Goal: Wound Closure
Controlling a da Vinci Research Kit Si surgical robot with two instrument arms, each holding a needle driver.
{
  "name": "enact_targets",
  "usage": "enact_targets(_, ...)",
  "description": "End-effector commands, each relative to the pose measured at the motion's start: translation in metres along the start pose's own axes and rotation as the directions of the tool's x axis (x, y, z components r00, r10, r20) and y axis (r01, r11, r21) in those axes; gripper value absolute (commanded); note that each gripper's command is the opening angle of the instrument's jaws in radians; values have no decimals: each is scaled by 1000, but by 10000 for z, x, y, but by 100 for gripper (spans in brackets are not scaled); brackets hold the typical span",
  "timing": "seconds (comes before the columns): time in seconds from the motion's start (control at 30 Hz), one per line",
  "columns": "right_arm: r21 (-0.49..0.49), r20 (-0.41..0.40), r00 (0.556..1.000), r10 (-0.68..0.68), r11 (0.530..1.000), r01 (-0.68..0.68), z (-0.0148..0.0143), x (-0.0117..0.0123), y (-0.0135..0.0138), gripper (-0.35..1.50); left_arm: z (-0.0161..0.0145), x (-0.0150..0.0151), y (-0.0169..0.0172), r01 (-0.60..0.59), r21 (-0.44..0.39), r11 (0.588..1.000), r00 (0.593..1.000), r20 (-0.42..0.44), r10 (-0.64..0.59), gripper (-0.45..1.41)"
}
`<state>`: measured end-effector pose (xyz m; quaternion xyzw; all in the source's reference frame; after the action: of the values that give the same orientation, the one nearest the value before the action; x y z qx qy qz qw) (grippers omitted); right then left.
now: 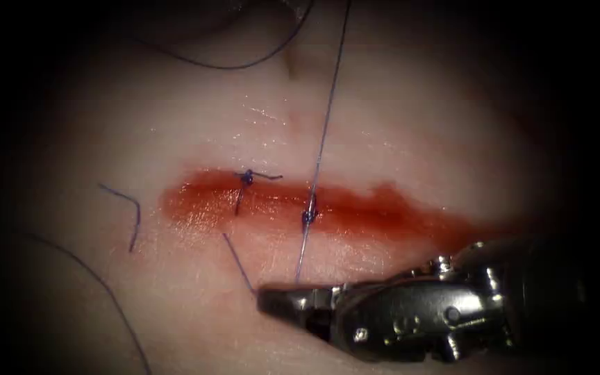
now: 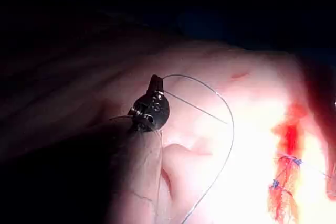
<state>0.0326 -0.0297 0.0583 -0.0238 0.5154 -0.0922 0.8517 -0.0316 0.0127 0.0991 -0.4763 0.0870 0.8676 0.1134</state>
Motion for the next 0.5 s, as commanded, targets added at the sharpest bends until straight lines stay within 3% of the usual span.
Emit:
enact_targets(0.03, 1, 1, 1000, 21, 1000, -21, 8, 0, -11, -35, 8, -3, 1, 1, 4, 1000, 1000, 2, -1, -45)
enact_targets(0.27, 13, 0, 999, 45, 999, -45, 9, 3, -18, -35, 8, -6, -9, -5, 25, 1000, 1000, 15, 5, -45)
enact_targets(0.5, -1, 13, 992, 127, 992, -127, 10, 6, -12, -35, 8, -5, 2, -5, 18, 1000, 1000, 10, 5, -45)
